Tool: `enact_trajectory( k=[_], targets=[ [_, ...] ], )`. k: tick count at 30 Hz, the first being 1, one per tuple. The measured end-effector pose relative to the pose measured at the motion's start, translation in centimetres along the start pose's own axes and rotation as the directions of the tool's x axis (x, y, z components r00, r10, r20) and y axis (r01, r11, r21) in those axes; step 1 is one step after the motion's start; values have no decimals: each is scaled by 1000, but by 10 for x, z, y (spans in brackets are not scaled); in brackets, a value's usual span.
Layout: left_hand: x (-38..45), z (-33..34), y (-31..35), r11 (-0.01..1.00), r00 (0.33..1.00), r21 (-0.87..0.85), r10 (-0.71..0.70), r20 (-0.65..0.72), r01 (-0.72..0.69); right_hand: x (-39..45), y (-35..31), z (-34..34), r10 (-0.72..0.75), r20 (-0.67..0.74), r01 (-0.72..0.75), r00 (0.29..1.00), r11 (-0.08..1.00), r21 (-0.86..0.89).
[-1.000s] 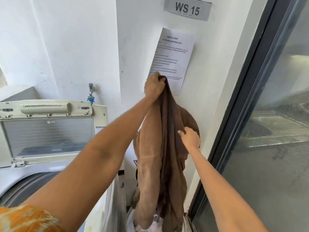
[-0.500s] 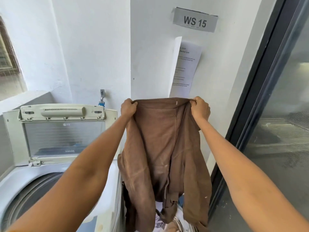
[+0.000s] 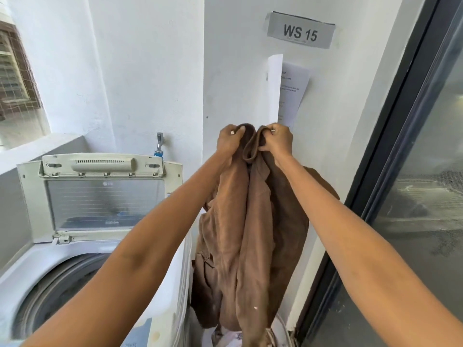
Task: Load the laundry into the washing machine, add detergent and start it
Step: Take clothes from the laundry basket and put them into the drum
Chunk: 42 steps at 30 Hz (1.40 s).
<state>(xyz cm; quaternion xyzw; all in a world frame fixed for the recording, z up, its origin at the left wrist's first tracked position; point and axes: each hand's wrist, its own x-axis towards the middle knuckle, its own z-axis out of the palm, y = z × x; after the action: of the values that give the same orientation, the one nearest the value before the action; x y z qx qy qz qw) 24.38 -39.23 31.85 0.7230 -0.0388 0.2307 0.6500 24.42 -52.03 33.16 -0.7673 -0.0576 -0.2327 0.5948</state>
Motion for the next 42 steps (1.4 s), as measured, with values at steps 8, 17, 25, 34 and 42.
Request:
enact_trajectory(
  k=[8,17,25,34,42],
  targets=[
    [-11,-7,25,891,983,415,165,85,-185,5,-58,12,-21,130,12,991,997,71],
    [-13,-25,35,926,981,376,92,-168,-22,-26,-6,-39,-42,344,307,938,561,-769],
    [-21,-64,101,969,963,220,158,-217,-109,-98,42,19,217,553,41,804,908,-417],
    [-45,-177,129,981,939,85,189,-287,-172,-161,-38,152,118,206,-56,971,958,-281],
    [-60,-296,158,945,826,32,299,-478,-324,-178,-133,248,66,160,-80,985,993,86]
  ],
)
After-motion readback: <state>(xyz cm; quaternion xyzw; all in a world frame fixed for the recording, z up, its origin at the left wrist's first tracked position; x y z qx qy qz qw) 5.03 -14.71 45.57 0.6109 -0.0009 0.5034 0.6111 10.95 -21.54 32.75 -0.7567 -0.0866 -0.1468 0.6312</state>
